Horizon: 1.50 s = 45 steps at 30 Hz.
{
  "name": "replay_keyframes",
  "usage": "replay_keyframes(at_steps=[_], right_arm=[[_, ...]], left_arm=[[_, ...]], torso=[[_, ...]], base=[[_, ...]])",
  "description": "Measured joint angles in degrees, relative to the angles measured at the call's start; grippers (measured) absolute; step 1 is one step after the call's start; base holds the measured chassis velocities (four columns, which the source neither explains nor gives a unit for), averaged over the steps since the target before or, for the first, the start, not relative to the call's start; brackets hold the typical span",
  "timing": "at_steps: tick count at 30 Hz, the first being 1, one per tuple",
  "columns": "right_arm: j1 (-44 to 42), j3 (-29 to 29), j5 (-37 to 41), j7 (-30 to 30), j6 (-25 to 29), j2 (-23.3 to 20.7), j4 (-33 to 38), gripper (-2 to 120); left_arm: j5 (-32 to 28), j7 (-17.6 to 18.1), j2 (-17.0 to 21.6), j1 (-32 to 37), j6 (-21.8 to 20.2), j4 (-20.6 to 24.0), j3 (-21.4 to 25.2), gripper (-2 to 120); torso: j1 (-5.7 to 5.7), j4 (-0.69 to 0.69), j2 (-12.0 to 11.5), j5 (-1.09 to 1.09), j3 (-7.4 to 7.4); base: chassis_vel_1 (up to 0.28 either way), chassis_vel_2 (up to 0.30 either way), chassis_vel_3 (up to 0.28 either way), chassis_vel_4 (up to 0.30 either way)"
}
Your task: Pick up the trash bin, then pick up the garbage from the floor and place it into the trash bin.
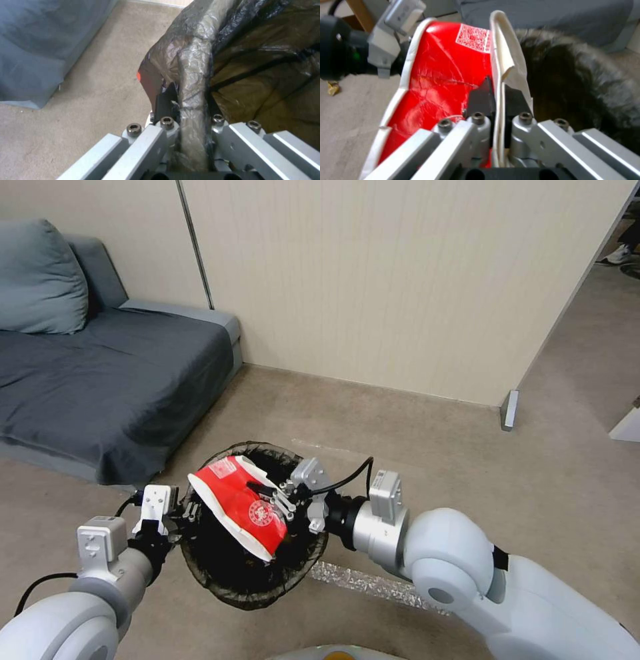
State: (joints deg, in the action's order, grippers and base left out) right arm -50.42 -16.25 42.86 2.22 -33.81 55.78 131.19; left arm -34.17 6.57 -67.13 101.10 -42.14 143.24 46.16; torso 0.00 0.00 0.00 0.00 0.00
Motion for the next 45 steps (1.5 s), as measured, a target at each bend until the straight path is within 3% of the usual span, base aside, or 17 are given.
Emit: replay_keyframes(at_steps=[3, 7, 12, 20, 25, 31, 33, 34, 37, 45], right_arm=[[-0.32, -0.67, -0.25, 0.63, -0.19, 0.04, -0.12, 10], [-1.07, -0.93, -1.4, 1.23, -0.18, -0.21, -0.45, 29], [-1.15, -0.36, -1.37, 1.52, -0.14, -0.5, -0.37, 44], [0.18, 1.16, 3.23, 3.56, 1.33, -1.03, 1.75, 72], [-0.15, 10.87, 6.91, 3.78, 5.84, -2.29, 4.32, 93], [-3.93, 18.42, 5.25, 7.61, 9.78, -4.24, 3.86, 100], [-8.83, 23.65, 2.21, 10.42, 11.18, -4.4, 2.51, 100], [-8.83, 23.65, 2.21, 10.42, 11.18, -4.4, 2.51, 100], [-18.16, 30.64, -8.79, 8.88, 15.97, -3.17, -1.0, 100], [-31.0, 39.47, -19.14, 5.7, 22.58, 2.37, -4.98, 100]], left_arm=[[0.01, -0.05, -0.02, -0.05, 0.0, 0.0, -0.1, 1], [0.14, -0.41, -0.06, -0.16, 0.0, 0.0, -0.2, 1], [0.35, -0.91, -0.11, 0.05, 0.0, 0.0, -0.02, 1], [0.33, -0.95, 0.02, 0.05, 0.0, 0.0, 0.31, 1], [0.34, -0.96, -0.08, 0.0, 0.0, 0.0, 0.31, 1], [0.37, -0.96, -0.32, 0.09, 0.0, 0.0, 0.33, 1], [0.4, -0.96, -0.49, 0.09, 0.0, 0.0, 0.47, 1], [0.4, -0.96, -0.49, 0.09, 0.0, 0.0, 0.47, 1], [0.41, -0.97, -0.77, 0.51, 0.0, 0.0, 1.13, 1], [0.41, -0.94, -1.24, 0.96, 0.0, 0.0, 1.85, 1]], torso=[[0.0, 0.0, 0.0, 0.0, 0.0], [0.0, 0.0, 0.0, 0.0, 0.0], [0.0, 0.0, 0.0, 0.0, 0.0], [0.0, 0.0, 0.0, 0.0, 0.0], [0.0, 0.01, 0.0, 0.0, 0.0], [0.0, 0.0, 0.0, 0.0, 0.0], [0.0, 0.01, 0.0, 0.01, 0.0], [0.0, 0.01, 0.0, 0.01, 0.0], [0.0, -0.01, 0.0, 0.02, 0.0], [0.0, 0.0, 0.0, 0.0, 0.0]], base=[[0.0, 0.0, 0.0, 0.0], [0.0, 0.0, 0.0, 0.0], [0.0, 0.0, 0.0, 0.0], [0.0, 0.0, 0.0, 0.0], [0.0, 0.0, 0.0, 0.0], [0.0, 0.0, 0.0, 0.0], [0.0, 0.0, 0.0, 0.0], [0.0, 0.0, 0.0, 0.0], [0.0, 0.0, 0.0, 0.0], [0.0, 0.0, 0.0, 0.0]])
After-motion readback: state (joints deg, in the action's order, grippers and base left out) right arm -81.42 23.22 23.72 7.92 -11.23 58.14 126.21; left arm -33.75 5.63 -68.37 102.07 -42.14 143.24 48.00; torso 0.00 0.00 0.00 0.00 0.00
